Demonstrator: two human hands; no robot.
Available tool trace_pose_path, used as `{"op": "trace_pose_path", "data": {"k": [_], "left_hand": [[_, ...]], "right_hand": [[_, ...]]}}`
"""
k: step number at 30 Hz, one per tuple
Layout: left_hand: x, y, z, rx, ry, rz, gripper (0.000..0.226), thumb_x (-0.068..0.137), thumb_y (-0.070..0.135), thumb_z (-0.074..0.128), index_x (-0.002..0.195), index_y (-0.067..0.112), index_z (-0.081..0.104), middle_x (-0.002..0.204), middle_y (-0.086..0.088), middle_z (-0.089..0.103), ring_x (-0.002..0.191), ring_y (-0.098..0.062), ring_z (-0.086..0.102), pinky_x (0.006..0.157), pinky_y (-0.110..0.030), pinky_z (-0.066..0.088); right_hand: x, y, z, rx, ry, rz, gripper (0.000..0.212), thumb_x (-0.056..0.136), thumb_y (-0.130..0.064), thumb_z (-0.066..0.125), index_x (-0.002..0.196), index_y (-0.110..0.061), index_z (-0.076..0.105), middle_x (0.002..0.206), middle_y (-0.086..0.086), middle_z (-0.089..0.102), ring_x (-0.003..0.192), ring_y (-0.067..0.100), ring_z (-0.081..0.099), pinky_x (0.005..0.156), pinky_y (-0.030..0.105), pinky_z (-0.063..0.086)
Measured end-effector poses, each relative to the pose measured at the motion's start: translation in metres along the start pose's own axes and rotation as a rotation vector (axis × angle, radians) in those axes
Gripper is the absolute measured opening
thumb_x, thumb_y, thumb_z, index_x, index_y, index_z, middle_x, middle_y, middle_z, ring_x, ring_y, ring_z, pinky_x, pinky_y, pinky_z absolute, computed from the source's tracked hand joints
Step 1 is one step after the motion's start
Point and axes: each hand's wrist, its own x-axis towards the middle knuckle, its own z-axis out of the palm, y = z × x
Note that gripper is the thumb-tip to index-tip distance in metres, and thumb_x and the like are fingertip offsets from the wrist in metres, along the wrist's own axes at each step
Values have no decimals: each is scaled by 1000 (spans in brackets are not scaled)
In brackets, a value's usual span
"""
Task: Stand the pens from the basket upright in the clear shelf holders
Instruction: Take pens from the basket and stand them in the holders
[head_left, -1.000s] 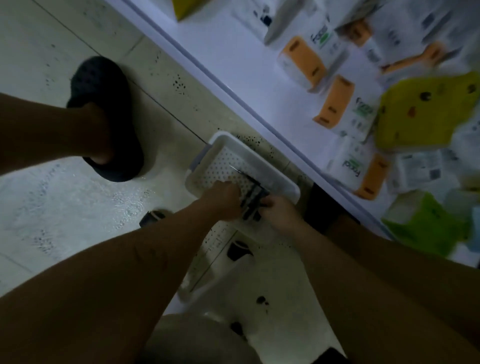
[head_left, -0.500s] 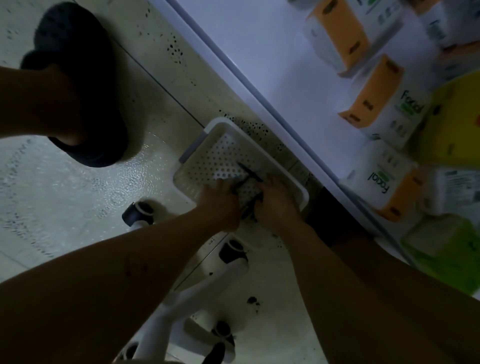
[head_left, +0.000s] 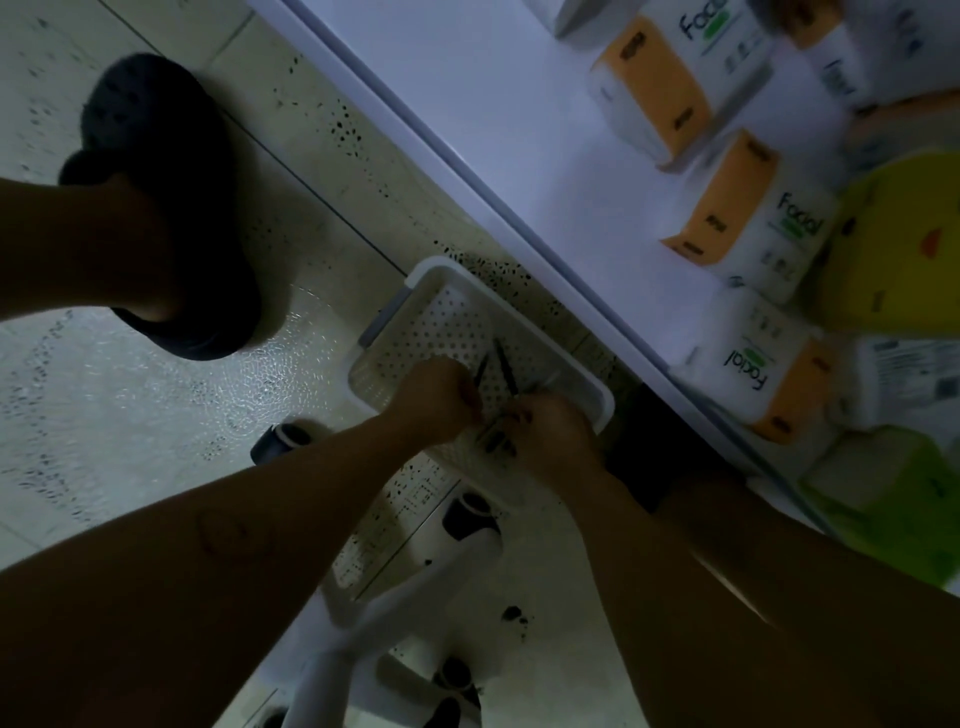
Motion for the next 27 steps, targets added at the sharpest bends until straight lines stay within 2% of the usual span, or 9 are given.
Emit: {"op": "trace_pose_path", "data": {"k": [4,7,10,13,16,18,21,24,27], "left_hand": [[-6,-1,-8,-203,-24,-71,53,78,1,73,122,10,45,110,-19,62,91,-33,65,74,-46,58],[-16,1,-20,-327,-105,-88,92,77,-9,68,147,25,18,123,-20,53,97,-36,62,58,-41,60],[-34,2,-35,-434,-211,-44,112,76,-16,65,152,34,0,123,-16,52,89,-32,66,54,-39,60],[-50,5,-50,-440,-277,-1,114,75,-19,63,151,38,0,120,-26,55,86,-36,69,62,-47,60],[-67,11,-61,-391,-315,31,110,73,-22,62,146,43,12,117,-25,57,87,-41,69,68,-54,58],[-79,17,-64,-368,-293,77,95,77,-19,61,142,39,21,114,-25,58,84,-40,69,66,-53,59],[-93,24,-66,-388,-136,170,66,86,-10,58,132,30,32,120,-21,54,87,-35,66,55,-42,60],[-108,33,-69,-386,-37,210,53,90,4,62,126,33,36,120,-19,54,94,-37,65,58,-43,60],[-128,42,-76,-394,12,254,43,91,9,62,118,31,37,110,-19,59,82,-37,70,61,-48,60]], "right_hand": [[-11,-11,-3,193,48,91,16,93,-5,55,106,-7,65,107,12,66,99,26,61,83,33,52],[-19,-18,-7,362,-22,185,26,87,-6,62,108,-13,49,102,11,61,90,29,64,80,49,57],[-30,-20,-3,407,-96,225,36,85,-12,59,118,-17,45,103,11,61,90,34,66,84,52,56],[-44,-26,-2,465,-93,297,29,87,-15,47,116,-16,48,108,13,59,92,37,64,80,51,57],[-60,-37,-8,477,-48,307,20,97,-18,38,103,-6,51,86,14,60,71,32,64,66,39,57],[-72,-46,-16,446,10,252,28,102,-27,33,97,-7,51,78,10,57,69,27,61,66,32,51],[-90,-56,-29,386,124,124,41,104,-39,30,96,-9,57,80,6,56,76,21,57,74,31,46],[-107,-66,-42,566,174,74,25,104,-25,39,114,-12,58,72,6,58,62,17,56,64,32,50],[-123,-76,-51,740,183,67,31,102,-14,42,133,-14,48,82,9,63,65,17,62,58,28,52]]}}
